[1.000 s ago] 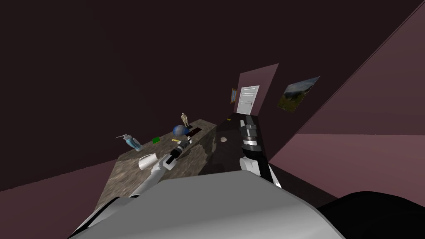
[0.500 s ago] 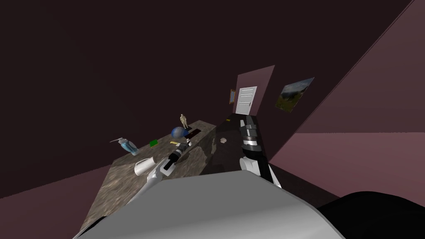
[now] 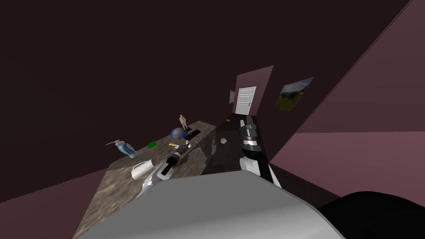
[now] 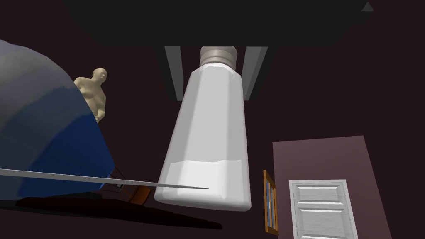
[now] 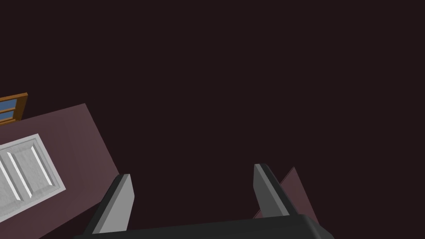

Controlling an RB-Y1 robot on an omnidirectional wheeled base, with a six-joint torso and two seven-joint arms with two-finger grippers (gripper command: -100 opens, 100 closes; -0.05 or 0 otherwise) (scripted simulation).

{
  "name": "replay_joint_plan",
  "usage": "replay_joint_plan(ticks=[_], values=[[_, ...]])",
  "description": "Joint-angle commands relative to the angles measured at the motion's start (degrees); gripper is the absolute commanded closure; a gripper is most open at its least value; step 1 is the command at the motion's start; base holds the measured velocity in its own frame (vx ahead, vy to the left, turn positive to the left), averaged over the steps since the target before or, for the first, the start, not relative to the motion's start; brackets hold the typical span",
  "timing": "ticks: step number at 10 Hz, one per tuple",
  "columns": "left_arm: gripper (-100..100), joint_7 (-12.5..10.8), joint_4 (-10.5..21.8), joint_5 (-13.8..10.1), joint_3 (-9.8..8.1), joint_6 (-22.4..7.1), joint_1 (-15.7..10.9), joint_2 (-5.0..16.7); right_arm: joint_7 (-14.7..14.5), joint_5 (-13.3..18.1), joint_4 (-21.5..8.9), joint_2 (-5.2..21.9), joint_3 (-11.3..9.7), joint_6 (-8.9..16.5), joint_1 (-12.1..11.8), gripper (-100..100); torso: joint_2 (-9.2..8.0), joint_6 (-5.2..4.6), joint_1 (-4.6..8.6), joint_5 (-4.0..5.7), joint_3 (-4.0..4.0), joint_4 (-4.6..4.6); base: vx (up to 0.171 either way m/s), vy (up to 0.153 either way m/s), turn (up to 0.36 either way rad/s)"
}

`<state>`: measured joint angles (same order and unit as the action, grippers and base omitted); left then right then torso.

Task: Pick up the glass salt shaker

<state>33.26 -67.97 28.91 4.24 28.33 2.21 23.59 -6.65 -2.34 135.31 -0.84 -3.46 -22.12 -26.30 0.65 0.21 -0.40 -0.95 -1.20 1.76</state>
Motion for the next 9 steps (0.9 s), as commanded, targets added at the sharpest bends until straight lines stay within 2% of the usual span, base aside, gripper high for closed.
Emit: replay_joint_plan(ticks=[1,2,3,4,5,6,7,8,9], values=[[100,-0.55,-2.86,1.13,-0.69,-1.52,2.86,-0.44,0.0,0.0,0.0,0.0,0.0,0.0,0.0,0,0.0,0.0,0.0,0.0,0.0,0.0,0.039,0.011,-0.072],[100,-0.55,-4.84,1.13,-0.69,-1.52,4.47,-0.44,0.0,0.0,0.0,0.0,0.0,0.0,0.0,0,0.09,0.0,-0.04,-0.01,-0.05,0.02,0.056,0.029,-0.04],[100,-0.55,-6.29,1.13,-0.69,-1.52,4.84,-0.44,0.0,0.0,0.0,0.0,0.0,0.0,0.0,0,0.15,0.04,-0.11,-0.01,-0.08,0.04,0.025,0.019,0.014],[100,-1.02,-8.49,2.23,-1.46,-2.82,7.38,-0.87,0.0,0.0,0.0,0.0,0.0,0.0,0.0,0,0.09,0.02,-0.09,-0.01,-0.05,0.01,0.046,0.031,-0.055],[100,-1.02,-10.8,2.23,-1.46,-2.82,9.24,-0.87,0.0,0.0,0.0,0.0,0.0,0.0,0.0,0,0.13,0.03,-0.13,-0.01,-0.06,0.02,0.05,0.032,-0.041],[100,-1.02,-11.67,2.23,-1.46,-2.82,9.28,-0.87,0.0,0.0,0.0,0.0,0.0,0.0,0.0,0,0.14,0.04,-0.13,-0.02,-0.08,0.03,0.023,0.008,0.005],[100,-1.49,-13.66,3.32,-2.22,-4.12,11.77,-1.3,0.0,0.0,0.0,0.0,0.0,0.0,0.0,0,0.1,0.01,-0.05,-0.01,-0.05,0.01,0.054,0.018,-0.065],[100,-1.49,-15.17,3.32,-2.22,-4.12,13.25,-1.3,0.0,0.0,0.0,0.0,0.0,0.0,0.0,0,0.16,0.02,-0.09,0.0,-0.08,0.02,0.054,0.023,-0.04],[100,-1.49,-17.04,3.32,-2.22,-4.12,13.72,-1.3,0.0,0.0,0.0,0.0,0.0,0.0,-0.01,0,0.16,0.04,-0.09,0.0,-0.09,0.03,0.019,0.01,0.011]])
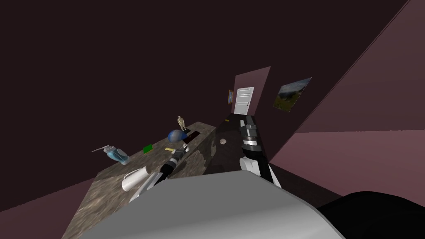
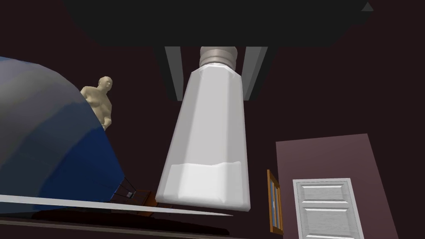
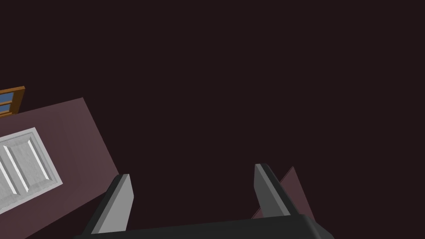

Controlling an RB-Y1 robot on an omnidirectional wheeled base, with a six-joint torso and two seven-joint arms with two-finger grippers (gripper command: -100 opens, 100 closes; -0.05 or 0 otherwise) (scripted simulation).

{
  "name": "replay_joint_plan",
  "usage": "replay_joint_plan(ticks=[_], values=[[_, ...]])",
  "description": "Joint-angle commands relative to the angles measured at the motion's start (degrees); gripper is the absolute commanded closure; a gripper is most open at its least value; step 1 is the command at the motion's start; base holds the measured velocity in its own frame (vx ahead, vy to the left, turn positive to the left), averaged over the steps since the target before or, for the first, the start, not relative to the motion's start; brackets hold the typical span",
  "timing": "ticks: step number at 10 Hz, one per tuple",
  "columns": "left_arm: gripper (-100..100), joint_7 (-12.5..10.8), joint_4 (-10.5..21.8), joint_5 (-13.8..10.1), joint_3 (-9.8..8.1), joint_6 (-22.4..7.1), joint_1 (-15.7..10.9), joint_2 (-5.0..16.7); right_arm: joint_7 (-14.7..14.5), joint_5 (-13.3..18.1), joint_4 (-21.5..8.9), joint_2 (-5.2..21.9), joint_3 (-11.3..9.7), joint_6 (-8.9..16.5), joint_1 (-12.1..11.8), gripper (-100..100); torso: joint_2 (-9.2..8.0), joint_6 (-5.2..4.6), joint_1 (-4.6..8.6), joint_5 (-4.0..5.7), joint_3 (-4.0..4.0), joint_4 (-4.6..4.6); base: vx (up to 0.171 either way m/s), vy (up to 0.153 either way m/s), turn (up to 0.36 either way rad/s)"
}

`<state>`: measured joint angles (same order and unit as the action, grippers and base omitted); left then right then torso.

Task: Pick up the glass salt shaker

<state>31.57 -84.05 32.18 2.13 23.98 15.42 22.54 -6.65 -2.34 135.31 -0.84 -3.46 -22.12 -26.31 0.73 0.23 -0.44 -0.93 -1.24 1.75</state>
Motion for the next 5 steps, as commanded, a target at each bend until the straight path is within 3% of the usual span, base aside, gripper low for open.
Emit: replay_joint_plan(ticks=[1,3,4,5], values=[[100,-0.27,-2.86,1.15,-0.87,-1.07,2.86,-0.68,0.0,0.0,0.0,0.0,0.0,0.0,0.0,0,0.0,0.0,0.0,0.0,0.0,0.0,0.035,0.018,-0.061],[100,-0.27,-6.33,1.15,-0.87,-1.07,4.96,-0.68,0.0,0.0,0.0,0.0,0.0,0.0,0.0,0,0.03,0.03,-0.04,0.0,-0.02,0.02,0.039,0.02,-0.013],[100,-0.34,-5.17,1.08,-0.89,-1.02,4.5,-0.59,0.0,0.0,0.0,0.0,0.0,0.0,0.0,0,0.01,-0.01,0.01,0.0,0.0,0.0,0.009,0.004,0.005],[0,-0.28,-5.36,1.1,-0.91,-1.02,4.57,-0.63,0.0,0.0,0.0,0.0,0.0,0.0,0.0,0,-0.03,-0.02,0.03,0.0,0.01,0.0,0.0,0.0,0.0]])
